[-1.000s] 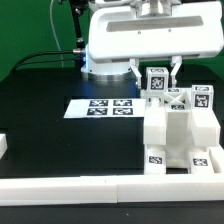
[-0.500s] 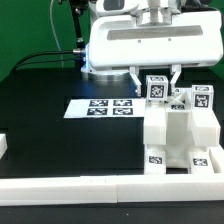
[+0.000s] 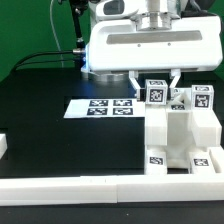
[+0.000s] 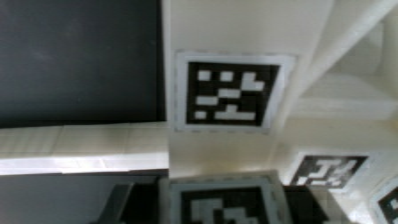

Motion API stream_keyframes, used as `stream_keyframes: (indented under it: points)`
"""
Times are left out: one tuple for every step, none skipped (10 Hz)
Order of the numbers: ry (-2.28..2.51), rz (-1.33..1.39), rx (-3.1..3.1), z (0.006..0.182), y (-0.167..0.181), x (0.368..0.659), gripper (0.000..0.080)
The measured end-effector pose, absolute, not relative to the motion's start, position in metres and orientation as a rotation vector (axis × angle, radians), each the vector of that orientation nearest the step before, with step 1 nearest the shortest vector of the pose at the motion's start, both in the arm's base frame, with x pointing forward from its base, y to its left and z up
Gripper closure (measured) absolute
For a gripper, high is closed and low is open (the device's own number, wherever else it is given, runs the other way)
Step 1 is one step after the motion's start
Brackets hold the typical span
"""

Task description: Assemble chair

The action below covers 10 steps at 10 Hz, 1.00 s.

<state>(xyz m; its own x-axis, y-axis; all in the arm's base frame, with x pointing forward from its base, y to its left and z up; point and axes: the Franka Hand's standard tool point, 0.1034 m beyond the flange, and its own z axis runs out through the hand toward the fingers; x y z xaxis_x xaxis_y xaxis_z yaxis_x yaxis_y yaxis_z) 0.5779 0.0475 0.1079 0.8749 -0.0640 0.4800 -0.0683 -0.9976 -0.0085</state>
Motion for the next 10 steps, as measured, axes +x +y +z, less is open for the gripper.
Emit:
stream_keyframes:
  points:
    - [-0.107,0.776,3.033,0.108,0.048,0.578,0.052]
    - [-0.106,0.776,3.033,0.108,0.048,0.578,0.0492]
    - [-0.106,0.776,3.033,0.108,0.047,0.578,0.0492]
    - [-0.105,0.776,3.033,0.108,0.047,0.578,0.0301]
    - [-0.105,0.763,3.037,0.107,0.048,0.577,0.0301]
    - [-0.103,0.706,3.054,0.107,0.047,0.576,0.0178]
    - [-0.103,0.67,3.067,0.116,0.043,0.581,0.0158]
    - [-0.114,0.567,3.099,0.12,0.043,0.58,0.0158]
    - [-0.125,0.392,3.14,0.123,0.043,0.581,0.0151]
    - [-0.131,0.294,3.155,0.125,0.042,0.586,0.0151]
